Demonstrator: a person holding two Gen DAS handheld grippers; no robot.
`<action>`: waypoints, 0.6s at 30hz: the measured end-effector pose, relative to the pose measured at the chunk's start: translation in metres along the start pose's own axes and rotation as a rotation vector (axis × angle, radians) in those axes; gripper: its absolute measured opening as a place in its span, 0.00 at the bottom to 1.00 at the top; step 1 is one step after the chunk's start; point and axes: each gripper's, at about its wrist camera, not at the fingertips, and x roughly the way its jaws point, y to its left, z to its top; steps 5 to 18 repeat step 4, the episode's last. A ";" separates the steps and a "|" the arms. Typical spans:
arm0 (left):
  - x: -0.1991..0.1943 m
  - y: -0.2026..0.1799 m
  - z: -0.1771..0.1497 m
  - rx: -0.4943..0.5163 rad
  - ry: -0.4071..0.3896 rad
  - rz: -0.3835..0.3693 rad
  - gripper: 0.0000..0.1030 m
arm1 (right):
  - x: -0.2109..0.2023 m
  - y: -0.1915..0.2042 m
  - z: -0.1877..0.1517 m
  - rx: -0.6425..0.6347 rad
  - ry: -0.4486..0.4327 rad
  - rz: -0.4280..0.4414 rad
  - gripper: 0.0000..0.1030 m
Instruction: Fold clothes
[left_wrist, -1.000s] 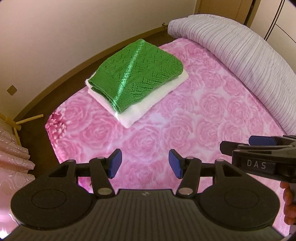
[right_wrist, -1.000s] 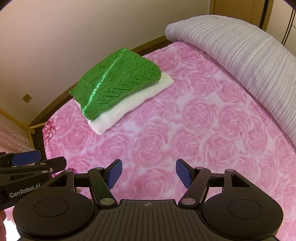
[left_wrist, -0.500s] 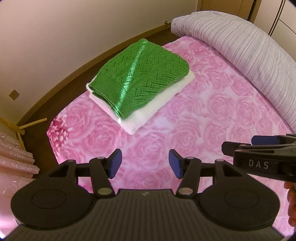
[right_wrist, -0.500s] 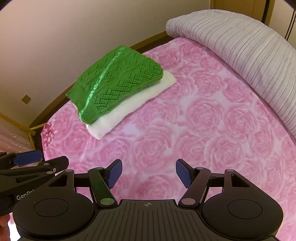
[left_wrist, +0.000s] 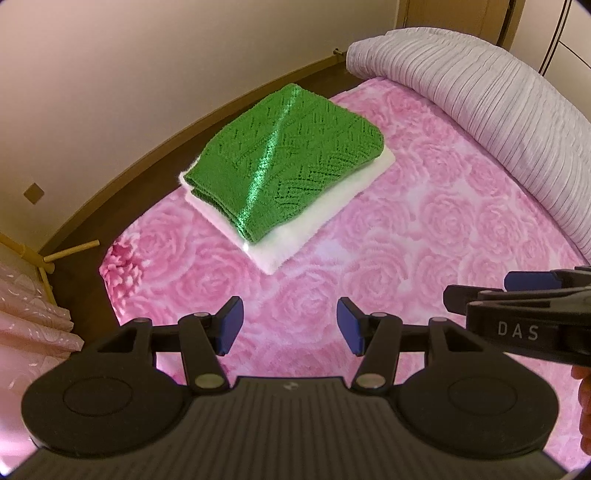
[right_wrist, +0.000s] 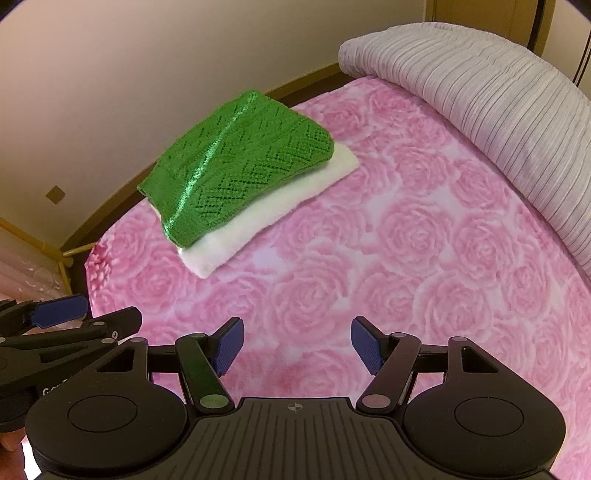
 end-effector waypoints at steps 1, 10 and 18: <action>-0.001 0.000 0.000 0.001 -0.003 -0.001 0.50 | 0.000 0.001 0.000 -0.001 -0.001 0.000 0.66; -0.005 0.001 0.000 0.001 -0.008 -0.004 0.50 | -0.004 0.004 0.000 -0.004 -0.008 0.001 0.66; -0.005 0.001 0.000 0.001 -0.008 -0.004 0.50 | -0.004 0.004 0.000 -0.004 -0.008 0.001 0.66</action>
